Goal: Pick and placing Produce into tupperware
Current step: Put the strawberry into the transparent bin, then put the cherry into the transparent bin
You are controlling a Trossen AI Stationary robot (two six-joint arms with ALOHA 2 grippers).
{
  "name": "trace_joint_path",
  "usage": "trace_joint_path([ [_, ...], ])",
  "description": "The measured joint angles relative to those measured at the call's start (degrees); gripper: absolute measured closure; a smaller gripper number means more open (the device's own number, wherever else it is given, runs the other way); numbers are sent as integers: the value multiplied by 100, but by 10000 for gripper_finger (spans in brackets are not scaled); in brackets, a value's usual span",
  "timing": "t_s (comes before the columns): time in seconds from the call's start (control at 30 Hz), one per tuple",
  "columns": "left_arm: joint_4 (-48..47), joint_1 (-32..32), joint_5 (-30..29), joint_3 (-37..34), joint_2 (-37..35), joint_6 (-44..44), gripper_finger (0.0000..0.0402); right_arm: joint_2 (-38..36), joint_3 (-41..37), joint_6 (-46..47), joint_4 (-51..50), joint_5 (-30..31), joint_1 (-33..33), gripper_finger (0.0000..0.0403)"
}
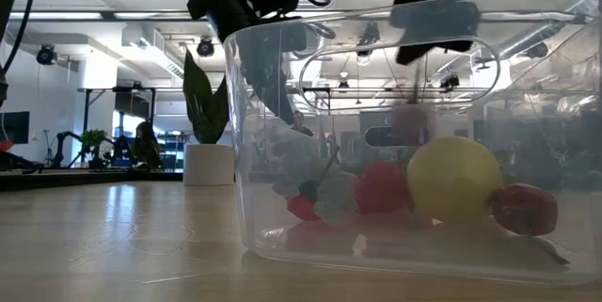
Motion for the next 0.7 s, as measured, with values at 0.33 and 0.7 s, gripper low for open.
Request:
trace_joint_path([
  [0.33,-64,2,178,-2,0,184,141,-157,773,816,-1224,1270,169,135],
  [0.7,1091,137,826,71,566,874,141,-1996,-69,2549,-3087,2755,50,107],
])
